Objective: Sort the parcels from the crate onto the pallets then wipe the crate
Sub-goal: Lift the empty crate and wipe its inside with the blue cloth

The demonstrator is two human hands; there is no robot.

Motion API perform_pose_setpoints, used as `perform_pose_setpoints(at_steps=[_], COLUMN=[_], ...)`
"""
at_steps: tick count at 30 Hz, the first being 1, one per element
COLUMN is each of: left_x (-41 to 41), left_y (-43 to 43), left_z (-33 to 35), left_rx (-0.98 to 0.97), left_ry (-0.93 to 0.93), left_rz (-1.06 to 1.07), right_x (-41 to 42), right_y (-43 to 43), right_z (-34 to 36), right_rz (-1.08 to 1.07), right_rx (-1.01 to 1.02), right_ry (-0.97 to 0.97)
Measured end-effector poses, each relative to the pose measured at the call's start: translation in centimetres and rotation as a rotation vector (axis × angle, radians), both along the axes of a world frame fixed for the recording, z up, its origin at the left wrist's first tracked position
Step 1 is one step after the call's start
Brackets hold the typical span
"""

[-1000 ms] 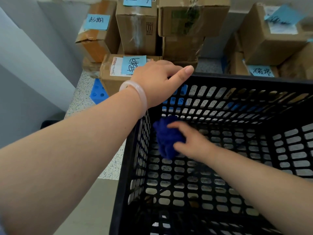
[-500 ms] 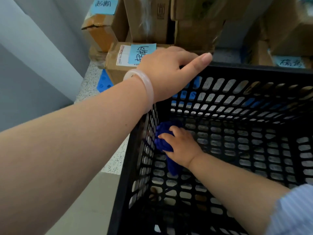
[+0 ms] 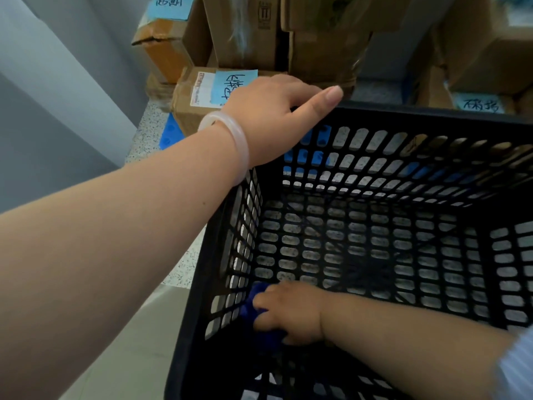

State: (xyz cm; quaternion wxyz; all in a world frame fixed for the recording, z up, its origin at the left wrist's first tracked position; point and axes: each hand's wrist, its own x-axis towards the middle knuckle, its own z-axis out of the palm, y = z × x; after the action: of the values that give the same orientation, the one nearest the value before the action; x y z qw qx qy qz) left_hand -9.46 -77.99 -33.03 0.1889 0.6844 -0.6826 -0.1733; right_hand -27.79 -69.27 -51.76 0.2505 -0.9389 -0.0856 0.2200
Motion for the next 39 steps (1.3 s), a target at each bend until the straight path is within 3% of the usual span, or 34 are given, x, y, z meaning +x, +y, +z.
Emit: perform_pose_setpoints(at_steps=[2, 10, 12, 17, 26, 28, 34, 36, 39], left_x=[0.0, 0.0, 0.0, -0.2, -0.2, -0.3, -0.4, -0.4, -0.3], left_y=[0.0, -0.3, -0.3, -0.2, -0.1, -0.1, -0.1, -0.1, -0.1], left_z=[-0.1, -0.3, -0.4, -0.3, -0.3, -0.3, 0.0, 0.0, -0.1], left_rx=[-0.007, -0.015, -0.02, -0.022, 0.004, 0.003, 0.018, 0.015, 0.008], left_ry=[0.003, -0.006, -0.011, -0.005, 0.024, 0.027, 0.002, -0.002, -0.008], left_rz=[0.0, 0.002, 0.009, 0.011, 0.034, 0.037, 0.037, 0.035, 0.035], right_x=[0.0, 0.7, 0.2, -1.3, -4.1, -5.1, -3.3, -2.8, -2.3], right_y=[-1.8, -13.8, -14.5, -11.0, -0.3, 1.6, -3.2, -6.2, -11.7], right_z=[0.2, 1.2, 0.9, -1.6, -0.3, -0.1, 0.7, 1.4, 2.2], right_rz=[-0.023, -0.584, -0.631, -0.869, -0.525, -0.392, -0.034, -0.09, -0.369], right_rx=[-0.07, -0.428, -0.434, -0.229, 0.198, 0.233, -0.076, -0.223, -0.438], right_ry=[-0.063, -0.104, -0.151, -0.179, 0.121, 0.102, 0.018, -0.016, -0.043])
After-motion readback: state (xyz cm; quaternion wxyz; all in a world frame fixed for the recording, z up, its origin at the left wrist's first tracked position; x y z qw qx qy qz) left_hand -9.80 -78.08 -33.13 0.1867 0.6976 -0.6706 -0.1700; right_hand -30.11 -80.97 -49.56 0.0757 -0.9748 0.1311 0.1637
